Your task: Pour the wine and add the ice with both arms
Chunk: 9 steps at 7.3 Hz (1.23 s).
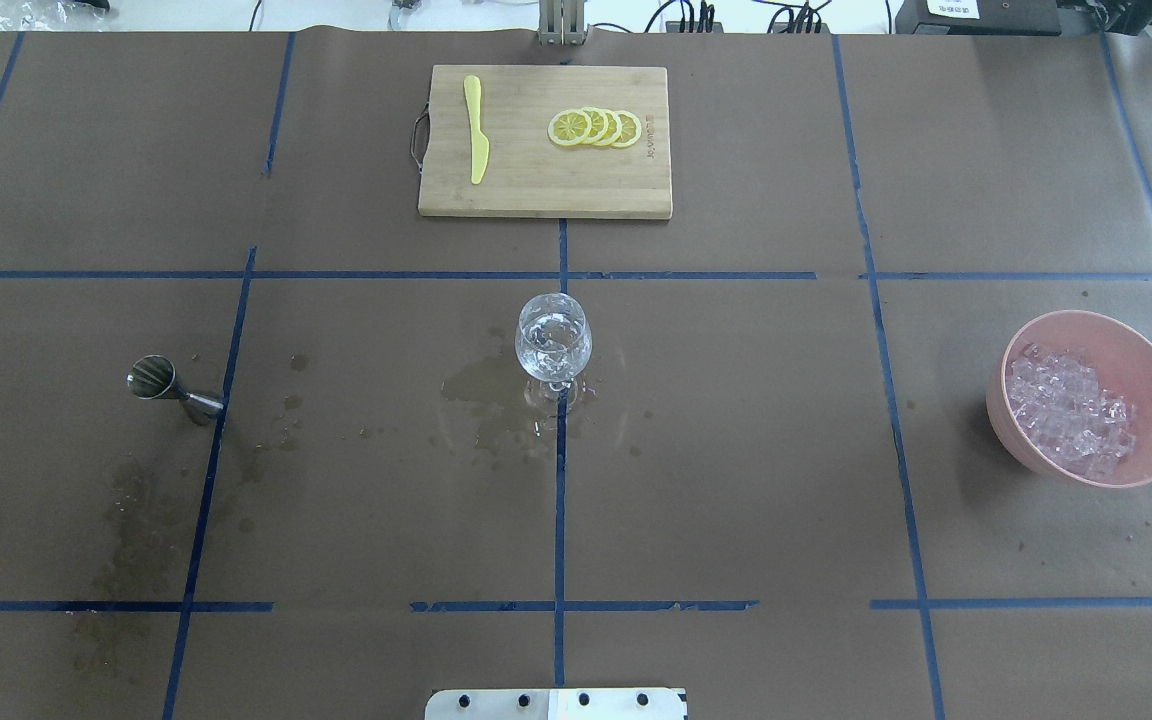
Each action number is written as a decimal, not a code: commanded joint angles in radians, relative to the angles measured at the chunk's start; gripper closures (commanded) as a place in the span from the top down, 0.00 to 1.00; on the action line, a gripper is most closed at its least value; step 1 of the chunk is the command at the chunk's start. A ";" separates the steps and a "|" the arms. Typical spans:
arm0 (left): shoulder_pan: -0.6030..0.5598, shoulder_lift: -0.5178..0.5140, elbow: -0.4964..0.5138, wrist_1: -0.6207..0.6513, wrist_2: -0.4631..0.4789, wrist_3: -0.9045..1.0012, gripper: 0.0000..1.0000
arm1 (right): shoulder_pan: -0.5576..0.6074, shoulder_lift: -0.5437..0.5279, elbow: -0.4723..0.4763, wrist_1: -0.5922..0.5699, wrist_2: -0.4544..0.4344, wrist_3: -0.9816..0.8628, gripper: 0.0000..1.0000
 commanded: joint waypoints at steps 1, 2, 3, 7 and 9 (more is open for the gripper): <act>0.000 0.000 -0.001 0.000 0.000 0.000 1.00 | 0.000 -0.001 0.000 0.002 -0.004 -0.002 1.00; 0.000 0.000 -0.001 0.000 0.000 0.000 1.00 | 0.000 -0.001 0.000 0.002 -0.019 -0.003 1.00; 0.000 -0.001 -0.001 -0.002 0.000 0.003 1.00 | 0.000 -0.001 0.000 0.002 -0.019 -0.006 1.00; 0.000 -0.002 -0.001 -0.002 0.001 0.006 1.00 | 0.000 -0.005 -0.003 0.004 -0.019 -0.006 1.00; 0.000 -0.002 -0.001 -0.002 0.001 0.006 1.00 | 0.000 -0.005 -0.005 0.004 -0.019 -0.008 1.00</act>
